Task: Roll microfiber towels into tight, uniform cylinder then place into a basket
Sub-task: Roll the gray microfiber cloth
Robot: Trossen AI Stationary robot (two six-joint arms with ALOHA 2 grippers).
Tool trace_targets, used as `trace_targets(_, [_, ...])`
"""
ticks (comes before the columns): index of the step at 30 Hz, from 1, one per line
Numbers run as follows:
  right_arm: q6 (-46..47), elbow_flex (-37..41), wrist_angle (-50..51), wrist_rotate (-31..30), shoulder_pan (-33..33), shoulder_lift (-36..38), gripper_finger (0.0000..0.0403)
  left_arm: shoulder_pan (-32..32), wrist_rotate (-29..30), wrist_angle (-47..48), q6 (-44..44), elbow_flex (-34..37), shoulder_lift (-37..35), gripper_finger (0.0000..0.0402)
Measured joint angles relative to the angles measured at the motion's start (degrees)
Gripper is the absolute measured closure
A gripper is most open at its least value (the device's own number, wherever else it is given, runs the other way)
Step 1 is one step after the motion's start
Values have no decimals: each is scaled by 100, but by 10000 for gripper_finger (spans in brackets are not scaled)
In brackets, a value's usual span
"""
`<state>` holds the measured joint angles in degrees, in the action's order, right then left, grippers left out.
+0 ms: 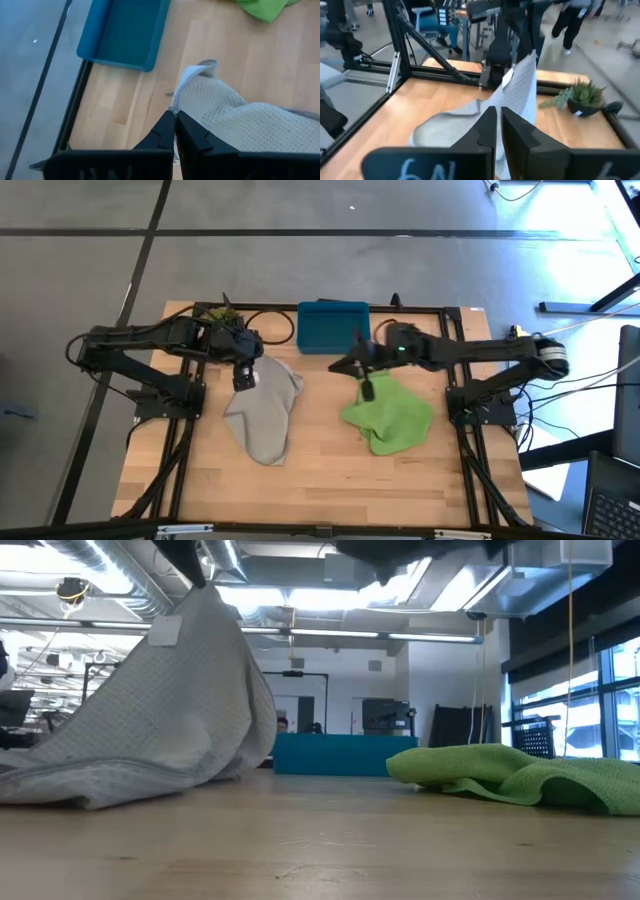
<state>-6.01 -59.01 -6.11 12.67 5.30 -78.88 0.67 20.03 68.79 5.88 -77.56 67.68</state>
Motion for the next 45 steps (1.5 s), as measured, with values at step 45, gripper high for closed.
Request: trace_targets(45, [-171, -3514, 1269, -1502, -75, -3511, 228, -350, 262, 120, -54, -271, 2, 402])
